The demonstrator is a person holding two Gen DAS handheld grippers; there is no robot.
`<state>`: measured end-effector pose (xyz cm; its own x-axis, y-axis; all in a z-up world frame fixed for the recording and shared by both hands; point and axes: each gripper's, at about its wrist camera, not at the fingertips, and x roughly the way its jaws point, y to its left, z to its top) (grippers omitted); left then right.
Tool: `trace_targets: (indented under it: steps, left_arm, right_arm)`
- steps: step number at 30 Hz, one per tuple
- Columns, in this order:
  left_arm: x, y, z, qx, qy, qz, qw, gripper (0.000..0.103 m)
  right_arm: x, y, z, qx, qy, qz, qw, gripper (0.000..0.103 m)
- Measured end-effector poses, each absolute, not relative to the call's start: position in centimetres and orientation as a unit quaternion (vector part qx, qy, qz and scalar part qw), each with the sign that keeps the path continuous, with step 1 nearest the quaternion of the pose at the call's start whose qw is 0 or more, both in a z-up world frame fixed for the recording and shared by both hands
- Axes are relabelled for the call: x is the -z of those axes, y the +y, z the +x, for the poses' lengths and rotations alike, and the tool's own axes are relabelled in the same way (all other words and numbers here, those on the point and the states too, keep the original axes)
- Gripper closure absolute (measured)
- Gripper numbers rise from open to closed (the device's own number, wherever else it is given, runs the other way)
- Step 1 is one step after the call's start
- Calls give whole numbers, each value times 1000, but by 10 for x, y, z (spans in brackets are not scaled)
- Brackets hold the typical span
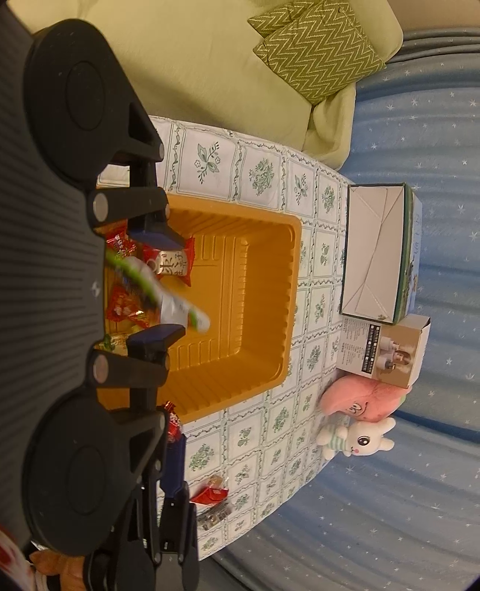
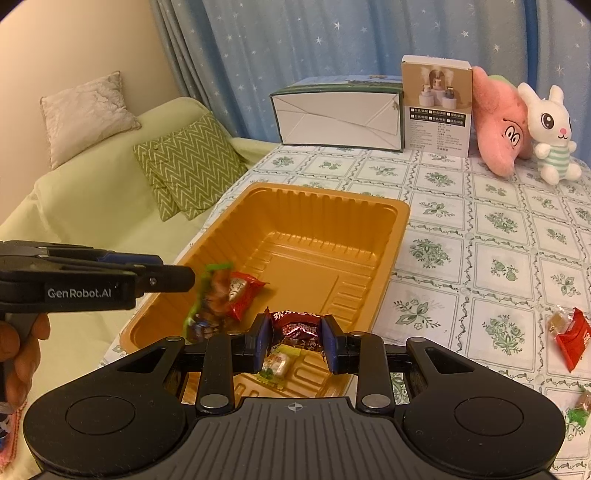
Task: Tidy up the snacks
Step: 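Open both tools to drop the snacks into the orange tray, then move both open tools back over the remaining candies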
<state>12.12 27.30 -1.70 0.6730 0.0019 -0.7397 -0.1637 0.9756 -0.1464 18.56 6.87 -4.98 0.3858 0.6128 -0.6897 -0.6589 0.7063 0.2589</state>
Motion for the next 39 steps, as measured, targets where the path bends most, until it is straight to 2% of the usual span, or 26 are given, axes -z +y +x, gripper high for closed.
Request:
trace_targets:
  steps: [13,14,15,17,23,34,39]
  left_arm:
    - [16,277,119,-55,396,-109,910,59]
    - [17,278,118,-55,396,-109,910,58]
    - [17,278,117,-56,397,-109,910,58]
    - [16,277,116,-58,396,-108,910,56]
    - [8,273,110,-66,389,-105,913,44]
    - [-20,232,103,-48,365,-99,925,33]
    - [-34,201,101,-29,351,-103,930,24]
  right_arm:
    - [56,73,184,-395,402,-23,825,70]
    - [56,73,184,-398,401,-22,825,61]
    - [56,73,183,-399,399,-19,825,48]
    - [54,68,182,-397,392,-10,830,37]
    - [47,43,181,-370,388,3,844,37]
    - [36,-46,164,-275,397,44,875,37]
    - [31,-88,150,-238,394,57,886,37]
